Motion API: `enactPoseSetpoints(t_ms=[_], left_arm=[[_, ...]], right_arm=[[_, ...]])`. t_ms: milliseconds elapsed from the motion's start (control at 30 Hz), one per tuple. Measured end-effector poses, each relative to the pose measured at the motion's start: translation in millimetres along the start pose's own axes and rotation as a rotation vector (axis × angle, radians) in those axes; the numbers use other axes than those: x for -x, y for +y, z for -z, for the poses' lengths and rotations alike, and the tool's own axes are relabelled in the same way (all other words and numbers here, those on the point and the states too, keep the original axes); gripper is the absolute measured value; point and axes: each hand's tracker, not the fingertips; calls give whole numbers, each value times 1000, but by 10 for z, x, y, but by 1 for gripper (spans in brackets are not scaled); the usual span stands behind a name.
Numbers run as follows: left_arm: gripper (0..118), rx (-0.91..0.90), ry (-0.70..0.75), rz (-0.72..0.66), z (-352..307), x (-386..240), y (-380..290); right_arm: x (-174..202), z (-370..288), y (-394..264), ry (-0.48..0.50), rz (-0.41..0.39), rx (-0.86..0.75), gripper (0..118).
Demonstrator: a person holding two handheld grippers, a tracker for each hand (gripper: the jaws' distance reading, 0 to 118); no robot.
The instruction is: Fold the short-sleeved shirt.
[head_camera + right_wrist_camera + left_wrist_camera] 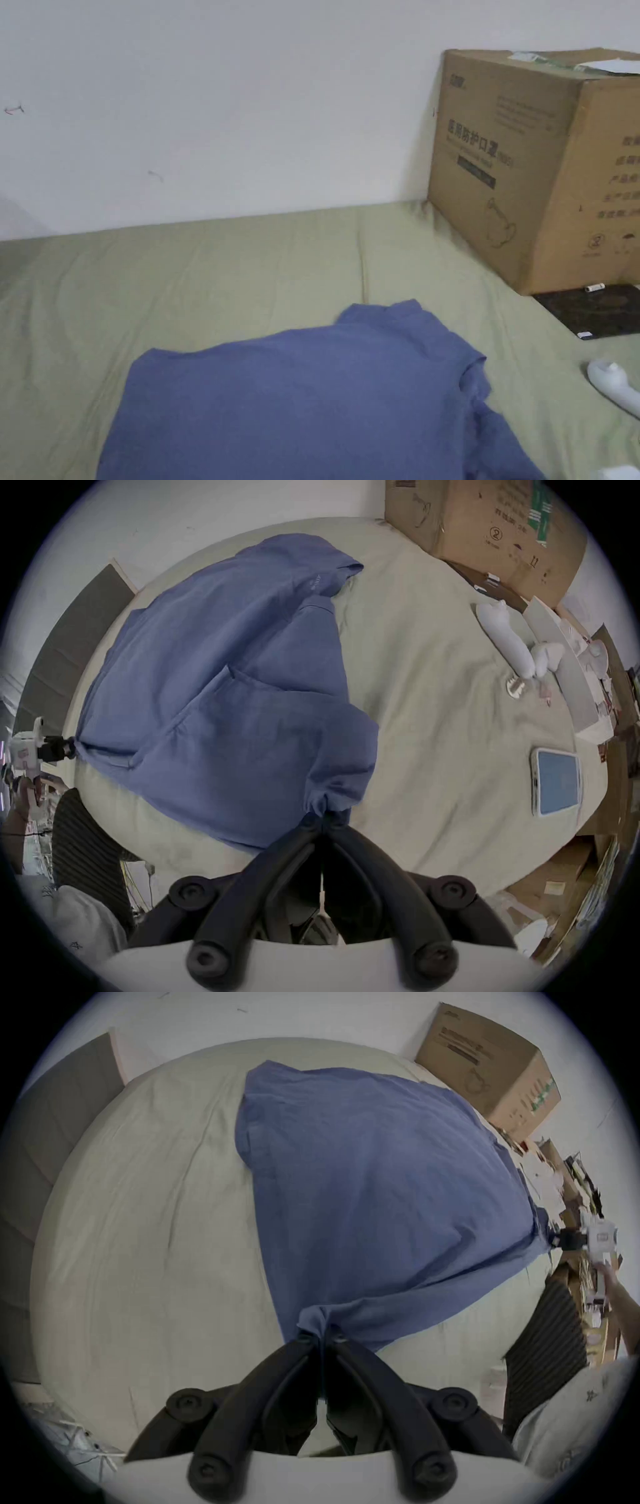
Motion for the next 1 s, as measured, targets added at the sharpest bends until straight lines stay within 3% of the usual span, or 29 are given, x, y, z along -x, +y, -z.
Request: enactPoseSetpoints(t_ms=[67, 100, 133, 167, 200, 233, 267, 367, 467, 567, 633, 667, 700, 733, 767, 800, 900, 967, 1000], left_arm=[[4, 5, -4, -7, -65, -16, -52], [12, -1, -5, -14, -94, -1, -59], [29, -13, -10, -30, -128, 18, -60], [60, -23, -21, -50, -150, 29, -65], [84, -24, -31, -71, -181, 44, -54], [92, -22, -33, -87, -211, 51, -48], [88, -16, -17, -87, -234, 52, -53], [105, -17, -12, -99, -361, 85, -116], [104, -33, -25, -154, -523, -67, -213], [104, -169, -66, -207, -762, -214, -258], [104, -263, -35, -222, -945, -354, -243], [101, -315, -4, -213, -1031, -439, -236], [92, -377, 40, -206, -1121, -494, -228], [73, -420, 73, -200, -1199, -568, -220], [29, -458, 85, -190, -1276, -634, -212], [0, -495, 73, -182, -1347, -693, -206], [0, -504, 57, -169, -1389, -773, -136], [0, -486, 68, -147, -1325, -709, -100], [0, -418, 71, -130, -1256, -698, -60]], right_arm=[[-1, -9, -43, 14, 16, 15, 0], [9, -18, -51, 15, 11, 15, 0], [26, -30, -55, 12, 0, 14, 6], [47, -47, -53, 6, -10, 10, 50], [71, -72, -60, 2, -15, 7, 91], [96, -97, -52, -2, -18, 2, 108], [119, -133, -42, -9, -15, -6, 109], [187, -267, -24, -41, 2, -79, 109], [296, -438, 0, -38, 0, -125, 109], [436, -616, 44, 60, 64, -200, 109], [531, -729, 53, 108, 95, -266, 104], [583, -784, 63, 127, 105, -297, 88], [660, -853, 65, 145, 115, -332, 62], [738, -921, 64, 168, 119, -369, 27], [794, -979, 71, 186, 127, -413, 0], [848, -1028, 69, 195, 142, -459, 0], [974, -1090, 67, 233, 195, -550, 0], [1015, -1079, 105, 323, 167, -515, 0], [1004, -1062, 131, 295, 160, -511, 0]])
